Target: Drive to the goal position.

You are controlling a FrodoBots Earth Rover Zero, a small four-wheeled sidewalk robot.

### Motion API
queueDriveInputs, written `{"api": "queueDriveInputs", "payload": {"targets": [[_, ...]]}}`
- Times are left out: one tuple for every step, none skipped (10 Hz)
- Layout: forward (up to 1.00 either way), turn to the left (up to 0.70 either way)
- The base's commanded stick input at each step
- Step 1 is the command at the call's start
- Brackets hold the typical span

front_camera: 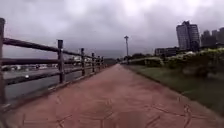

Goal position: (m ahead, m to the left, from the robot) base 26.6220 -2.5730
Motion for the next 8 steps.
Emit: {"api": "queueDriveInputs", "payload": {"targets": [[1.0, 0.0], [1.0, 0.0], [1.0, 0.0], [1.0, 0.0], [1.0, 0.0], [1.0, 0.0], [1.0, 0.0], [1.0, 0.0]]}}
